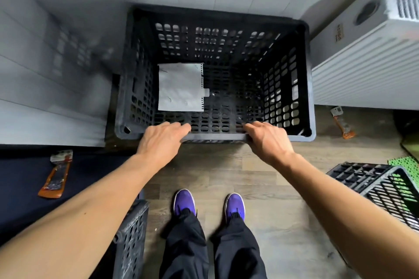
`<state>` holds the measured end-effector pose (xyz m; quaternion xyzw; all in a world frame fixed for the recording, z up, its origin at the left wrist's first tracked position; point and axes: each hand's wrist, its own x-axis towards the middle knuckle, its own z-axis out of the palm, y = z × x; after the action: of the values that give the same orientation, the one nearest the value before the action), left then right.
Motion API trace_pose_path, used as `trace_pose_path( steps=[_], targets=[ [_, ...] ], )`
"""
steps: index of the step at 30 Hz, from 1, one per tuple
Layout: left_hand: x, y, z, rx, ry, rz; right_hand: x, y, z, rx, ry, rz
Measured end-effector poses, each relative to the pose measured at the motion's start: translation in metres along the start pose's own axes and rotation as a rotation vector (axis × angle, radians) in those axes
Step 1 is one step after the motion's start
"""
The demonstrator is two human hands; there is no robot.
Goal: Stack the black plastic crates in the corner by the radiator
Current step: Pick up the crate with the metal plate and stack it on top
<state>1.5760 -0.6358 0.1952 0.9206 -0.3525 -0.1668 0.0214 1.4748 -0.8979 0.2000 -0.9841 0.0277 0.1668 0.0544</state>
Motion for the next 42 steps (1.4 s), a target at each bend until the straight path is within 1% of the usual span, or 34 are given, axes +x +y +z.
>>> trace_pose_path(
  steps=[2,8,12,15,18,21,23,25,29,31,34,38,42],
  targets=[
    [-0.002,0.002,0.001,0.006,0.001,-0.017,-0.005,0.008,-0.001,-0.026,0.000,0.004],
    [-0.002,0.006,0.001,0.006,0.004,-0.034,-0.014,0.024,-0.004,0.030,-0.001,-0.006],
    [-0.001,0.014,0.004,-0.017,0.018,-0.089,-0.028,0.048,-0.009,0.014,-0.022,0.040],
    [-0.002,0.033,0.008,-0.045,0.073,-0.121,-0.037,0.059,-0.009,0.008,-0.031,0.019],
    [0.000,0.057,0.012,-0.060,0.120,-0.116,-0.041,0.063,-0.008,0.027,-0.005,-0.025],
    [0.008,0.081,0.016,-0.103,0.141,-0.107,-0.041,0.066,-0.007,0.061,-0.017,-0.062],
    [0.015,0.097,0.020,-0.145,0.150,-0.121,-0.041,0.070,-0.003,0.055,0.005,-0.068],
    [0.021,0.110,0.023,-0.157,0.170,-0.169,-0.041,0.073,0.003,0.036,0.044,-0.071],
    [0.031,0.117,0.024,-0.126,0.181,-0.285,-0.036,0.079,0.008,-0.006,0.067,-0.105],
    [0.038,0.120,0.019,-0.170,0.161,-0.310,-0.031,0.086,0.007,-0.004,0.080,-0.106],
    [0.044,0.127,0.016,-0.260,0.102,-0.326,-0.030,0.094,0.007,0.038,0.032,-0.099],
    [0.041,0.127,0.022,-0.234,0.117,-0.316,-0.033,0.095,0.001,0.022,-0.032,-0.127],
    [0.044,0.127,0.019,-0.190,0.086,-0.308,-0.030,0.095,-0.005,0.004,-0.108,-0.168]
  ],
)
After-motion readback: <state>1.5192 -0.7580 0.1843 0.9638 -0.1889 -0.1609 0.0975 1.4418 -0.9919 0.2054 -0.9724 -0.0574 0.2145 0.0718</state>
